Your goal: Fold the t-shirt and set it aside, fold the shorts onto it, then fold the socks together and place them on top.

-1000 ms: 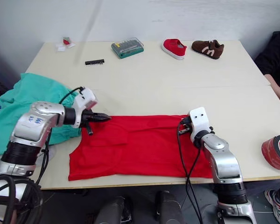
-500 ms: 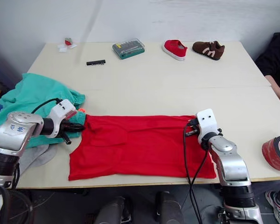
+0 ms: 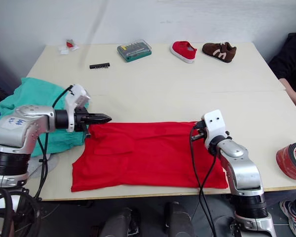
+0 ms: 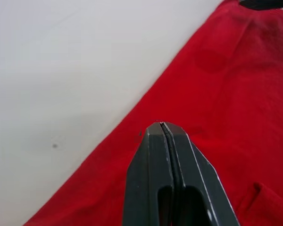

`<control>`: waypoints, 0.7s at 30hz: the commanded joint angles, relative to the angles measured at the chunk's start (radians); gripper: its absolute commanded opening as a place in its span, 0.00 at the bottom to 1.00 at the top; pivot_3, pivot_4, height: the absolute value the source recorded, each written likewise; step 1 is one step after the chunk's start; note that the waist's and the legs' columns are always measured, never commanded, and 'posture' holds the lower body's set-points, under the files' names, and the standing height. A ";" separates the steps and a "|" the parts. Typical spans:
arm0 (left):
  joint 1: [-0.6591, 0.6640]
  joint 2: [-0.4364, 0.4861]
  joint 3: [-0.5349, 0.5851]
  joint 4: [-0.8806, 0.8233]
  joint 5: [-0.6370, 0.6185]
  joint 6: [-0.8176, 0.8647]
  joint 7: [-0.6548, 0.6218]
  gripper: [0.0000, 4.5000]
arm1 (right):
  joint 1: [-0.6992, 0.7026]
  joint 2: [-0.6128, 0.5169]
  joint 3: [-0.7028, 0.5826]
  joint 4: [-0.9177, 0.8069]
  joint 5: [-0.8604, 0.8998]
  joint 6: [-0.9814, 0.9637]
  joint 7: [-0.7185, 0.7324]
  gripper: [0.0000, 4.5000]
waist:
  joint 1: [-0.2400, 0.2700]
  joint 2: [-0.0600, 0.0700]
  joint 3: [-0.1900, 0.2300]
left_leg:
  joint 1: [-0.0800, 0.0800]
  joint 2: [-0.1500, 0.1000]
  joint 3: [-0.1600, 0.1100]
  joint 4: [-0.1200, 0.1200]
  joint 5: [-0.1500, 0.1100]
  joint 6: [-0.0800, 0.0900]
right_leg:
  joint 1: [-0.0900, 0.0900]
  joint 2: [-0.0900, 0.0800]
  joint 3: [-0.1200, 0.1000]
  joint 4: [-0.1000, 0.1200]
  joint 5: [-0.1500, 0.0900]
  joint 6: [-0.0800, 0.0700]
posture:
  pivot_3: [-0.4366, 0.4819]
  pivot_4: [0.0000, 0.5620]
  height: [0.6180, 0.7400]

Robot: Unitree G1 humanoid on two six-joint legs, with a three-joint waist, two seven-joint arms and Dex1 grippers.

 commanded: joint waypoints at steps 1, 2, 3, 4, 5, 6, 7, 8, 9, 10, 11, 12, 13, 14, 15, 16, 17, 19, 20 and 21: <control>0.044 0.016 -0.065 0.028 0.059 -0.059 -0.002 0.00 | 0.004 -0.024 -0.010 0.012 -0.015 -0.001 0.005 0.01 | 0.000 0.000 0.000 | 0.000 0.000 0.000 0.000 0.000 0.000 | 0.000 0.000 0.000 0.000 0.000 0.000 | 0.48 0.27 1.00; 0.065 0.031 -0.075 0.046 0.082 -0.101 -0.004 0.00 | 0.014 -0.038 -0.017 0.011 -0.019 0.001 0.007 0.01 | -0.001 0.000 0.000 | 0.000 0.000 0.000 0.000 0.000 0.000 | 0.000 0.000 0.000 0.000 0.000 0.000 | 0.48 0.27 1.00; 0.080 0.042 -0.082 0.059 0.100 -0.135 -0.007 0.00 | 0.021 -0.047 -0.023 0.010 -0.020 0.003 0.008 0.01 | -0.001 0.000 0.000 | -0.001 0.000 0.000 0.000 0.000 0.000 | -0.001 0.000 0.000 0.000 0.000 0.000 | 0.48 0.27 1.00; 0.098 0.054 -0.071 0.074 0.101 -0.153 -0.014 0.00 | 0.037 -0.064 -0.034 0.000 -0.018 0.009 0.014 0.01 | 0.000 0.000 0.000 | -0.001 0.000 0.000 0.000 0.000 0.000 | -0.001 0.000 0.000 0.000 0.000 0.000 | 0.48 0.27 1.00; 0.112 0.063 -0.058 0.085 0.097 -0.167 -0.021 0.00 | 0.051 -0.078 -0.044 -0.009 -0.015 0.014 0.019 0.01 | 0.000 0.000 0.000 | -0.001 0.001 0.000 0.000 0.000 0.000 | -0.001 0.000 0.000 0.000 0.000 0.000 | 0.48 0.27 1.00; 0.125 0.068 -0.041 0.094 0.087 -0.178 -0.028 0.00 | 0.064 -0.091 -0.055 -0.020 -0.011 0.020 0.023 0.01 | 0.000 0.000 0.000 | 0.000 0.001 0.000 0.000 0.000 0.000 | -0.001 0.000 0.000 -0.001 0.000 0.000 | 0.48 0.27 1.00; 0.140 0.073 -0.021 0.107 0.075 -0.201 -0.037 0.00 | 0.078 -0.105 -0.068 -0.032 -0.005 0.028 0.027 0.01 | 0.000 0.000 0.000 | 0.000 0.001 0.000 -0.001 0.000 0.000 | -0.001 0.000 0.000 -0.001 0.000 0.000 | 0.48 0.27 1.00; 0.154 0.074 0.000 0.118 0.064 -0.232 -0.046 0.00 | 0.089 -0.117 -0.081 -0.043 0.001 0.034 0.033 0.01 | 0.000 0.000 0.000 | 0.000 0.001 0.000 -0.001 0.000 0.000 | 0.000 0.000 0.000 -0.001 0.000 0.000 | 0.48 0.27 1.00; 0.169 0.073 0.023 0.132 0.054 -0.274 -0.057 0.00 | 0.096 -0.130 -0.095 -0.053 0.007 0.040 0.041 0.01 | 0.001 0.000 0.000 | 0.000 0.001 0.000 0.000 0.000 0.000 | 0.000 0.000 0.000 -0.001 0.000 0.000 | 0.48 0.27 1.00; 0.179 0.072 0.039 0.141 0.050 -0.303 -0.065 0.00 | 0.101 -0.139 -0.104 -0.060 0.012 0.044 0.047 0.01 | 0.001 0.000 0.000 | 0.000 0.001 0.000 0.000 -0.001 0.000 | 0.000 -0.001 0.000 -0.001 0.000 0.000 | 0.48 0.27 1.00; 0.192 0.072 0.059 0.134 0.041 -0.348 -0.080 0.00 | 0.097 -0.158 -0.117 -0.073 0.022 0.042 0.065 0.01 | 0.001 0.000 0.000 | 0.000 0.001 0.000 0.000 -0.001 0.000 | 0.000 -0.001 0.000 -0.001 0.000 0.000 | 0.48 0.27 1.00; 0.200 0.071 0.072 0.128 0.036 -0.379 -0.091 0.00 | 0.093 -0.171 -0.126 -0.082 0.029 0.041 0.078 0.01 | 0.001 0.000 0.000 | 0.000 0.001 0.000 0.000 -0.001 0.001 | 0.000 -0.001 0.000 -0.001 0.000 0.000 | 0.48 0.27 1.00; 0.210 0.063 0.101 0.088 -0.001 -0.401 -0.115 0.00 | 0.077 -0.198 -0.134 -0.099 0.045 0.044 0.109 0.01 | 0.000 0.000 0.000 | 0.000 0.001 0.000 0.000 -0.001 0.001 | -0.001 -0.001 0.000 -0.001 0.000 0.000 | 0.48 0.27 1.00; 0.214 0.057 0.124 0.053 -0.037 -0.406 -0.137 0.00 | 0.061 -0.228 -0.135 -0.114 0.061 0.042 0.147 0.01 | 0.001 0.000 0.000 | 0.000 0.001 0.000 0.000 -0.001 0.001 | -0.001 -0.001 0.000 -0.001 0.000 0.000 | 0.48 0.27 1.00; 0.211 0.051 0.141 0.028 -0.070 -0.402 -0.159 0.00 | 0.046 -0.256 -0.132 -0.126 0.077 0.039 0.184 0.01 | 0.001 0.000 0.000 | 0.000 0.001 0.000 -0.001 -0.001 0.001 | -0.001 -0.002 0.000 -0.001 0.000 0.000 | 0.48 0.27 1.00; 0.198 0.052 0.155 0.007 -0.122 -0.361 -0.195 0.00 | 0.025 -0.288 -0.129 -0.138 0.097 0.043 0.225 0.01 | 0.002 0.000 0.001 | -0.001 0.001 0.000 -0.001 -0.001 0.001 | -0.001 -0.002 0.000 -0.001 0.000 0.000 | 0.48 0.27 1.00; 0.184 0.053 0.163 -0.008 -0.166 -0.321 -0.226 0.08 | 0.003 -0.318 -0.125 -0.143 0.115 0.051 0.259 0.00 | 0.001 0.000 0.001 | -0.001 0.001 0.000 0.000 -0.001 0.001 | -0.001 -0.002 0.000 -0.001 0.000 0.000 | 0.48 0.27 1.00; 0.150 0.049 0.183 -0.040 -0.243 -0.269 -0.264 0.19 | -0.048 -0.378 -0.102 -0.131 0.135 0.049 0.331 0.00 | 0.002 0.000 0.001 | -0.001 0.001 -0.001 0.000 -0.001 0.001 | -0.001 -0.001 -0.001 -0.002 0.000 0.000 | 0.48 0.27 1.00; 0.133 0.045 0.192 -0.058 -0.280 -0.249 -0.276 0.27 | -0.073 -0.406 -0.083 -0.115 0.136 0.035 0.369 0.00 | 0.002 0.000 0.001 | -0.001 0.001 -0.001 0.000 -0.001 0.001 | 0.000 -0.001 -0.001 -0.002 0.000 0.000 | 0.48 0.27 1.00; 0.111 0.042 0.199 -0.080 -0.325 -0.214 -0.288 0.33 | -0.102 -0.432 -0.056 -0.092 0.135 0.019 0.411 0.04 | 0.002 0.000 0.001 | -0.001 0.001 -0.001 0.000 -0.001 0.001 | 0.000 -0.001 -0.002 -0.002 0.000 0.000 | 0.48 0.27 1.00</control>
